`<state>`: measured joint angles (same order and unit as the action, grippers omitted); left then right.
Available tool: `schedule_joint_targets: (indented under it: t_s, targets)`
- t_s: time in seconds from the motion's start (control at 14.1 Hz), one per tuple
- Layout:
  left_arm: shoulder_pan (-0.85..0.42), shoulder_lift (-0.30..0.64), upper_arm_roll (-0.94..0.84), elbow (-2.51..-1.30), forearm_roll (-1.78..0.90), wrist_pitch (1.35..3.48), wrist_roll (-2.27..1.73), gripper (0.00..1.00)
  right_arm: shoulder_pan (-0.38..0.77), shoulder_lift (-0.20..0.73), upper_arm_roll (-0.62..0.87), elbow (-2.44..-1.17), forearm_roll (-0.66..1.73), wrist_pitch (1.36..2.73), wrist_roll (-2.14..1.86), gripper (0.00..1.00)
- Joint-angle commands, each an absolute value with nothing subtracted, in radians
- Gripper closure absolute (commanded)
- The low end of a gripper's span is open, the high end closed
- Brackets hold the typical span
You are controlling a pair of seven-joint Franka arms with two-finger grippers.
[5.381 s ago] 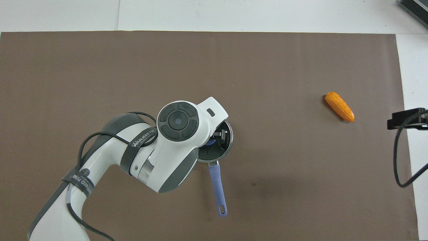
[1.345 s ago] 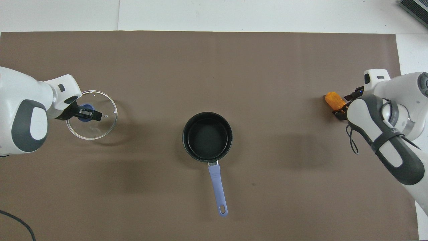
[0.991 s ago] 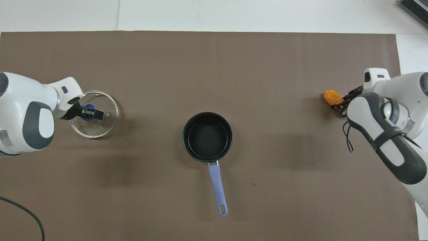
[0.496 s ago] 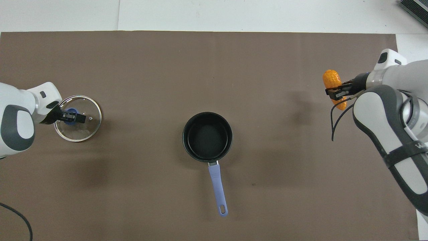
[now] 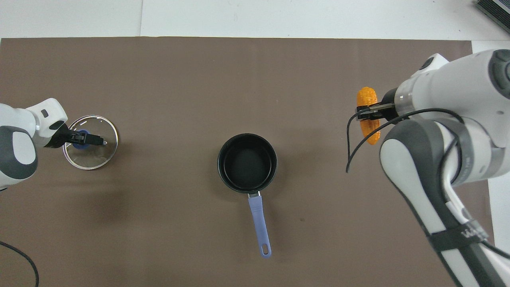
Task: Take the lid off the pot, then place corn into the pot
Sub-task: 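Carry the corn with the right gripper while the left gripper releases the lid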
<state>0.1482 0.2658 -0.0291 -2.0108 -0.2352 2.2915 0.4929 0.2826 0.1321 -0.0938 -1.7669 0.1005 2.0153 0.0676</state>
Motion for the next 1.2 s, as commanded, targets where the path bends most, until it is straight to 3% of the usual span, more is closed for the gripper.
schedule_joint_targets:
  t_s: [0.0,0.14,0.5,0.92,1.13]
  targets:
    - [0.127,0.281,-0.026,-1.959,-0.239,2.304,0.508,0.00,0.377,0.136,-0.094,-1.756,0.071,1.967,0.223,1.00]
    - [0.132,0.279,-0.026,-1.930,-0.238,2.307,0.511,0.00,0.471,0.147,-0.092,-1.740,0.037,1.945,0.338,1.00]
    - [0.140,0.282,-0.026,-1.867,-0.235,2.316,0.514,0.00,0.626,0.302,-0.092,-1.559,0.040,1.879,0.471,1.00]
    - [0.074,0.278,-0.028,-1.809,-0.180,2.303,0.346,0.00,0.710,0.445,-0.092,-1.485,0.034,1.929,0.479,1.00]
    - [0.019,0.267,-0.028,-1.741,-0.077,2.200,0.145,0.00,0.721,0.448,-0.092,-1.520,0.026,1.982,0.462,1.00]
